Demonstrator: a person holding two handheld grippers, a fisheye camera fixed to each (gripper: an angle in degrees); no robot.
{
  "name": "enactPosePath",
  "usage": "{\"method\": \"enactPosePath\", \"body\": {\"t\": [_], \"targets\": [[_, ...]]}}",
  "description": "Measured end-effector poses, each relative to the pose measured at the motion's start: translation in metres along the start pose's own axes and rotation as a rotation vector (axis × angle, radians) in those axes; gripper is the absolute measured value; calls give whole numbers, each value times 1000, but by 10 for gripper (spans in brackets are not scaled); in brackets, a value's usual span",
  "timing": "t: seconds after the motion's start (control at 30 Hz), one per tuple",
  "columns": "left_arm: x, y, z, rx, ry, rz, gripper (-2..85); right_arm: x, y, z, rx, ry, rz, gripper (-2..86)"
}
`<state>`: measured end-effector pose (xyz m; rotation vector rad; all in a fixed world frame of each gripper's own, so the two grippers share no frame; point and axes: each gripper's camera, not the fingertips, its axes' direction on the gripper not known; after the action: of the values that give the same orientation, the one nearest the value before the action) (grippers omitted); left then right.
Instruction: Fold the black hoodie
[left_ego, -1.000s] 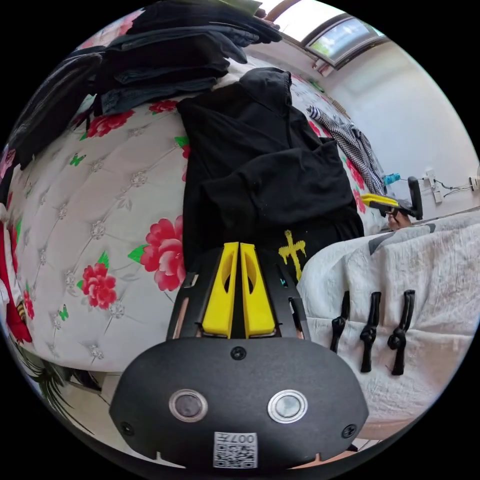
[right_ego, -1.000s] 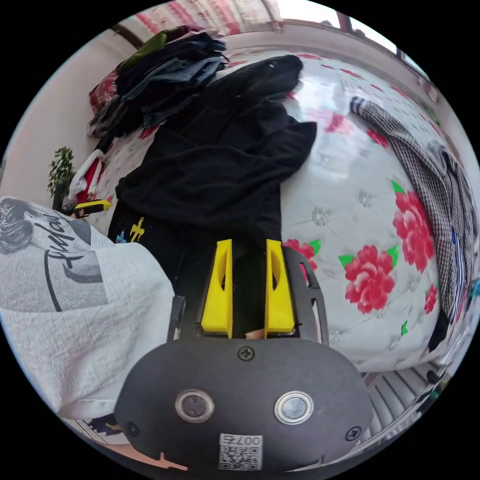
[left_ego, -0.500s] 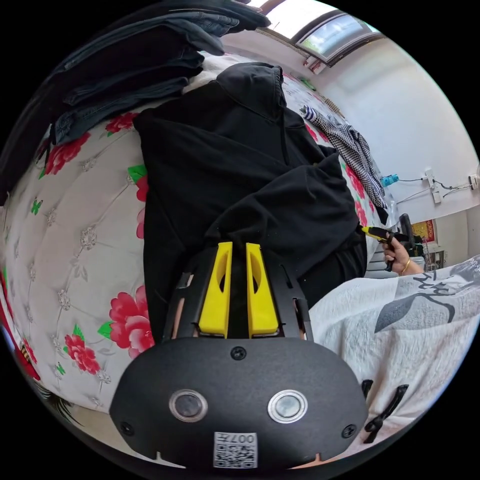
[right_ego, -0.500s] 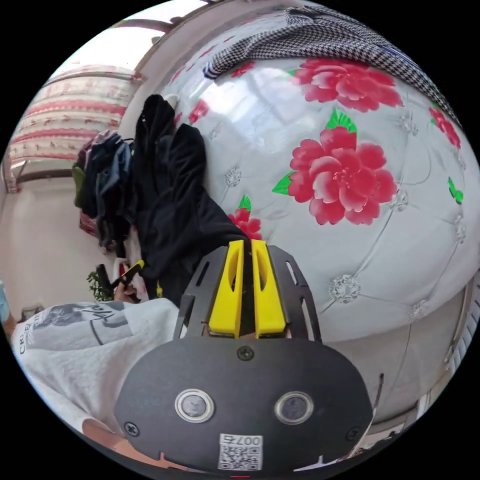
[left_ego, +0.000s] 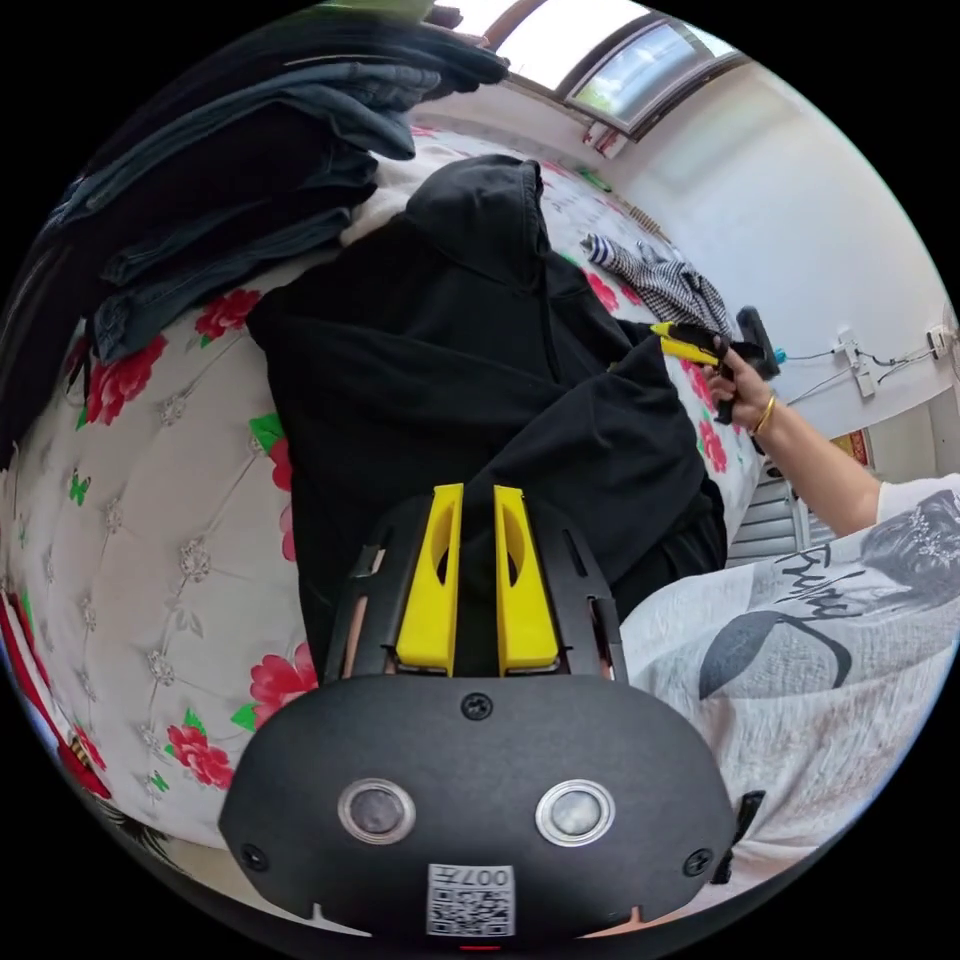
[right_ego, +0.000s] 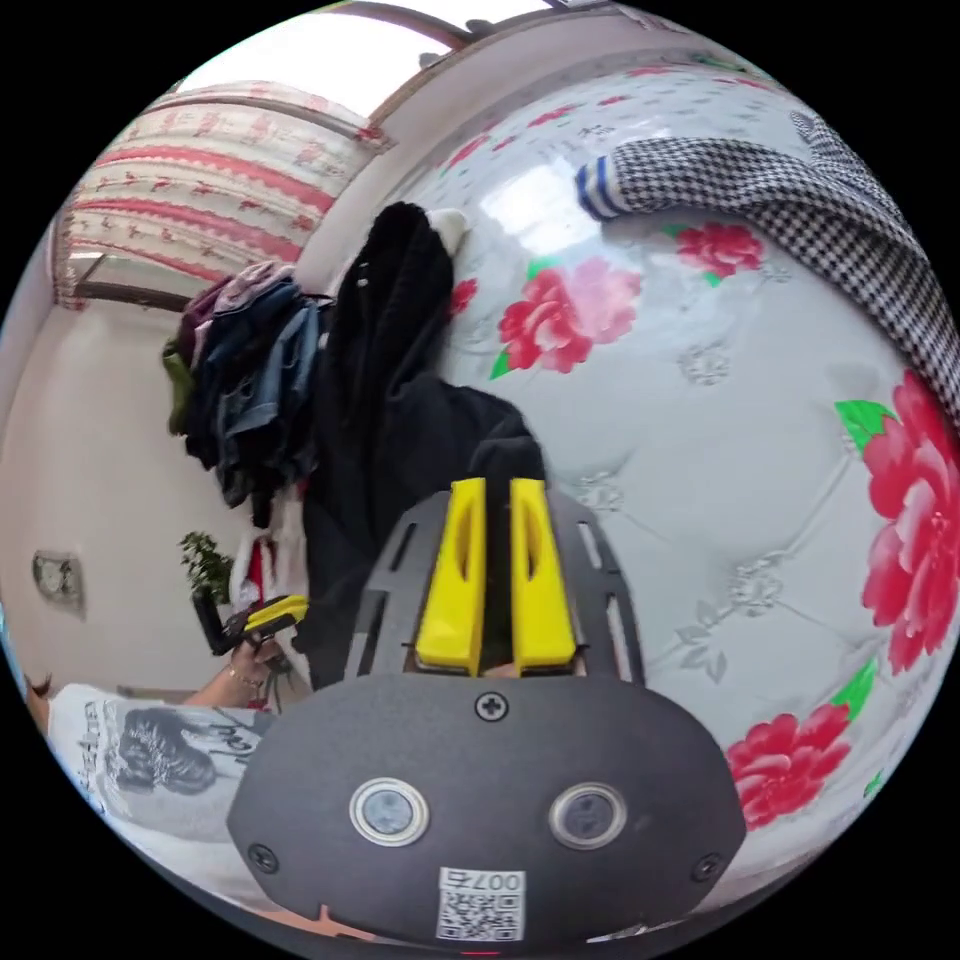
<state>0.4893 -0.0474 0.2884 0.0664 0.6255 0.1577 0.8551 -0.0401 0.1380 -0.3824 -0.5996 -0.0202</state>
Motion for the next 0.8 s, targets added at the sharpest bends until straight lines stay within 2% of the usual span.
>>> {"method": "enactPosePath", "body": {"t": [0.03,0.13,0.3,0.43,0.53,0.6,0.7,0.8], "targets": [[1,-3,13,-36,-23,-1,56,11,-3,-6,25,96,35,42],[-2,-11,37,-48,-9,-20,51,58,-3,-25,38,153,120,32],[2,-25,46,-73,-11,0,50,90,19,-34,79,27,180,51],[1,-7,8,19,-35,-24,46,38,70,-80,192,62,7,66],[6,8,-12,63,-62,11,40,-13,123,-74,116,117,-175,75],[4,13,-4,24,-70,19,40,-30,143,-57,40,174,-232,79],[-4,12,10,-15,-30,-26,41,-49,133,-43,10,203,-299,88],[-3,2,8,18,-20,-39,39,-65,76,-51,98,83,-308,99]]}}
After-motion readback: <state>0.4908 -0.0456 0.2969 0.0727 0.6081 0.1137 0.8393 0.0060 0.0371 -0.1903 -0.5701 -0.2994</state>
